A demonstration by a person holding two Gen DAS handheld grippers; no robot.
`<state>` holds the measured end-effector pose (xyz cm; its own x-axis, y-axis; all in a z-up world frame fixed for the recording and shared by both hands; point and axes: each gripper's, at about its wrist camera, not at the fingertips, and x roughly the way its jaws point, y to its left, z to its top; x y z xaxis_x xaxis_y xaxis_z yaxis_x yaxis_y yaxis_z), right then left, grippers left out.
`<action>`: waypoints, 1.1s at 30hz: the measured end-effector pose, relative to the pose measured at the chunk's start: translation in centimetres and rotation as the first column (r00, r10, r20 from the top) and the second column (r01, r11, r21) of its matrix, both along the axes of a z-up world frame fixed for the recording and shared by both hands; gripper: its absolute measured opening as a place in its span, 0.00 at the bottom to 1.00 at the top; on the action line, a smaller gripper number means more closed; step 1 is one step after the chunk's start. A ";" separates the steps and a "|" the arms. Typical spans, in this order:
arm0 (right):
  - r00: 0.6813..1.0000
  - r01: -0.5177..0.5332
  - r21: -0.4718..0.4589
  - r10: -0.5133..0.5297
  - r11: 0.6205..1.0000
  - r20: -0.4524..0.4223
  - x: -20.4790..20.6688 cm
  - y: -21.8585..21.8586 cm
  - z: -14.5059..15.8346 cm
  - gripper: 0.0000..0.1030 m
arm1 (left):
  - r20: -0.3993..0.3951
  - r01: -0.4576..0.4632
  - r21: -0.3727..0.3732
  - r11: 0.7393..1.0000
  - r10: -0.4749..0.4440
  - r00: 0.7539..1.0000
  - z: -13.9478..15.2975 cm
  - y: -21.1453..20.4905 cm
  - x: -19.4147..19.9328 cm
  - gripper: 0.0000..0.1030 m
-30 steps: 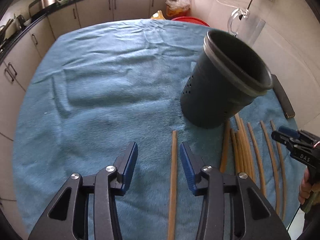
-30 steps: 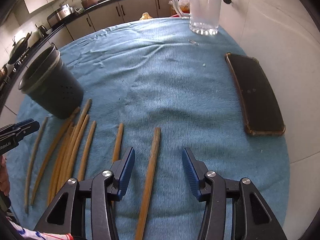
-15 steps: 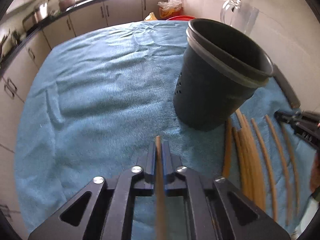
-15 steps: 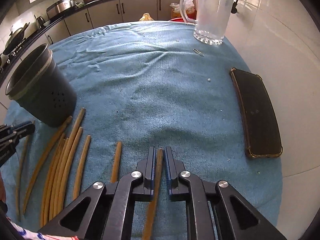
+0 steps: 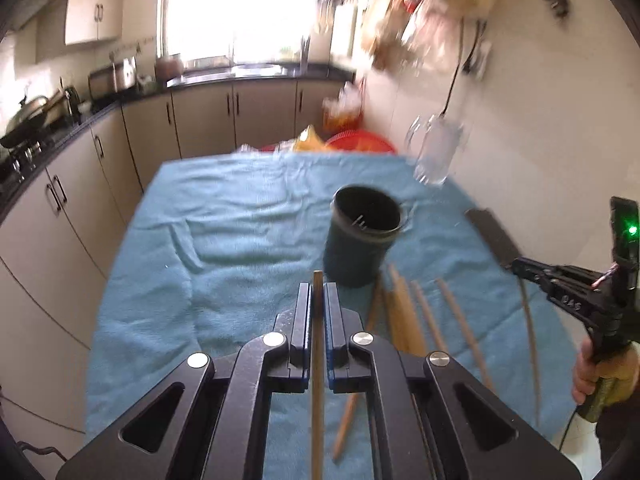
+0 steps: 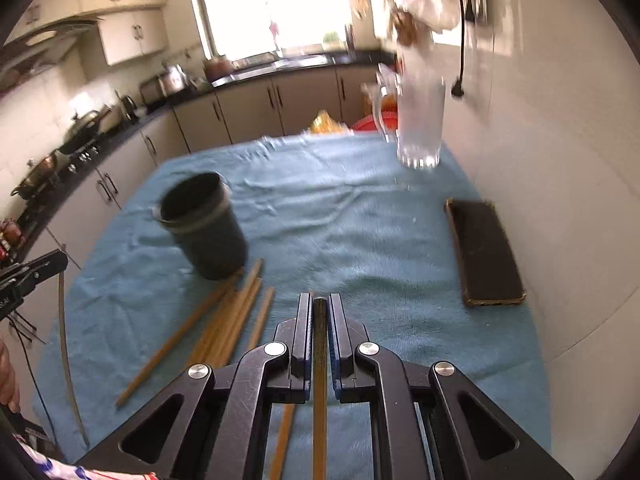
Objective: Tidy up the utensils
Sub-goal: 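Lift the chopstick with the right gripper and drop it into the holder cup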
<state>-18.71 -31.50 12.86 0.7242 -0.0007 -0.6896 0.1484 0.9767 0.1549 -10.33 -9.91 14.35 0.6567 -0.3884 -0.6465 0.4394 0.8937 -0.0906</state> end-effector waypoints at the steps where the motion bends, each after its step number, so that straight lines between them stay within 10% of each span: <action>1: 1.000 -0.005 -0.005 0.005 1.000 0.016 -0.4 0.6 0.5 0.07 | 0.022 0.002 -0.012 1.000 -0.002 1.000 0.6 0.2 -1.1 0.05; 18: 0.960 -0.070 -0.041 0.079 0.997 0.269 -8.1 4.4 7.9 0.07 | 0.160 0.039 -0.174 0.984 -0.011 0.987 5.7 2.5 -9.5 0.05; 33: 0.914 -0.100 -0.057 0.114 0.993 0.390 -2.4 4.7 14.2 0.07 | 0.211 0.060 -0.222 0.973 -0.012 0.977 11.3 0.5 -4.1 0.05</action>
<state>-21.13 -26.76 27.08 0.9334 0.0734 -0.3514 -0.0232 0.9892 0.1450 -14.44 -9.45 25.61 0.7497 -0.5342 -0.3907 0.5012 0.8438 -0.1919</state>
